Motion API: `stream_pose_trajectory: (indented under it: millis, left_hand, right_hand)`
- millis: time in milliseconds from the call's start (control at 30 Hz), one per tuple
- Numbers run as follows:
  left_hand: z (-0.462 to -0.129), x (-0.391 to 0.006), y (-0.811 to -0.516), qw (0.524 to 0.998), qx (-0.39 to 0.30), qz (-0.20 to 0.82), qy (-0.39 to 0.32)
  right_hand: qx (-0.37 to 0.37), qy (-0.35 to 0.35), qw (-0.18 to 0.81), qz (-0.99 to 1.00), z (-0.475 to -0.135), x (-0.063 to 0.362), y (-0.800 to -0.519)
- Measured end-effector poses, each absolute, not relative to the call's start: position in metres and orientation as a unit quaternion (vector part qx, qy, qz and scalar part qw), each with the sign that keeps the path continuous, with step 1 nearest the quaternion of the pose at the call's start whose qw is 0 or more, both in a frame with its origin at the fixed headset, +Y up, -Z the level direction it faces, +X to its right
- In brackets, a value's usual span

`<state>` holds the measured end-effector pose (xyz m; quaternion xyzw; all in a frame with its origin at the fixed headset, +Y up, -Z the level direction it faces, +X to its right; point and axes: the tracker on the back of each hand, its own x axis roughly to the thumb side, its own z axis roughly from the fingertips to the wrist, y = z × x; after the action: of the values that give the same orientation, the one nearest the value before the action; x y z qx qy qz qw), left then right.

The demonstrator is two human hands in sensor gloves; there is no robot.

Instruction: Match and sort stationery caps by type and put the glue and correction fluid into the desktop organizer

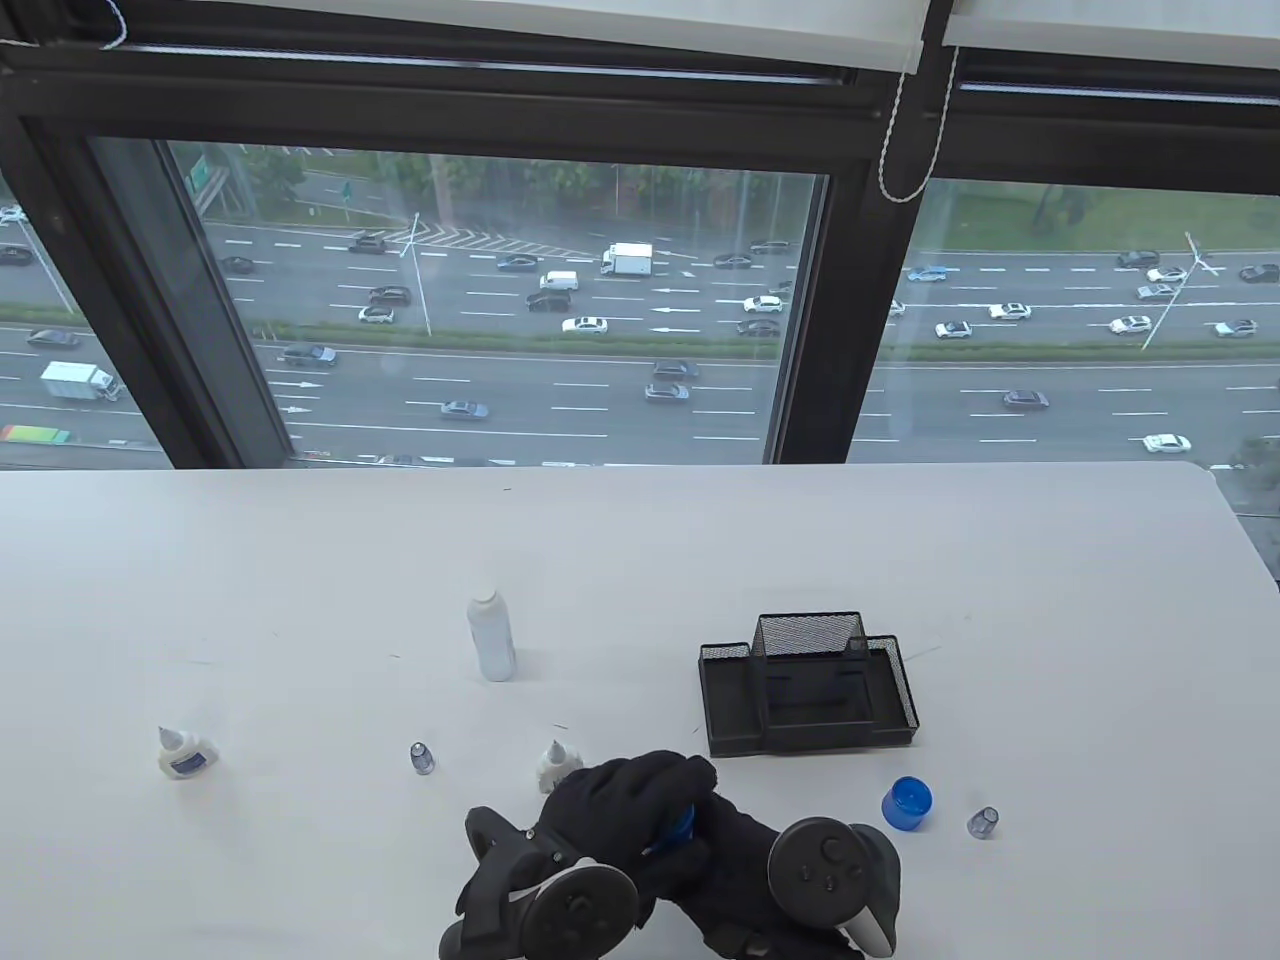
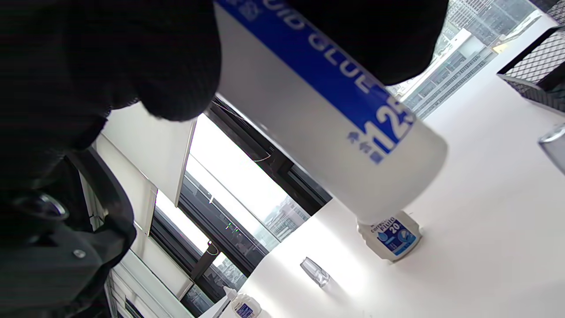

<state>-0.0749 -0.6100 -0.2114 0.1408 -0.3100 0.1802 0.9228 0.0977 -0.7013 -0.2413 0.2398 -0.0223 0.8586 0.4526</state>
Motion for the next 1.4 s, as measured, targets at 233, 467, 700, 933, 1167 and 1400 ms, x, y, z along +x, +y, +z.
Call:
stream_pose_trajectory:
  millis: [233,467,700,933,1167,1400]
  left_hand:
    - [-0.216,-0.08,-0.611,0.926,0.129,0.172,-0.31]
    - [-0.237,-0.125,-0.594,0.936,0.115,0.208,-0.261]
    - [-0.257,-0.164,-0.656,0.985,0.155,0.021,-0.077]
    - [-0.26,-0.175,-0.692,0.991,0.116,0.043,-0.057]
    - [-0.258,-0.178,-0.706,0.995,0.066,0.046,-0.066]
    - [-0.254,-0.178,-0.704,0.993,0.069,0.063,-0.07]
  right_hand:
    - [0.238,-0.023,0.458,0.857,-0.241,0.098,-0.702]
    - [0.221,-0.023,0.466,0.856,-0.242,0.104,-0.7]
    - [0.181,-0.034,0.482,0.857,-0.244,0.113,-0.697]
    - [0.167,-0.03,0.491,0.855,-0.251,0.121,-0.69]
    - [0.153,-0.068,0.475,0.864,-0.262,0.123,-0.65]
    - [0.122,-0.109,0.451,0.877,-0.292,0.127,-0.607]
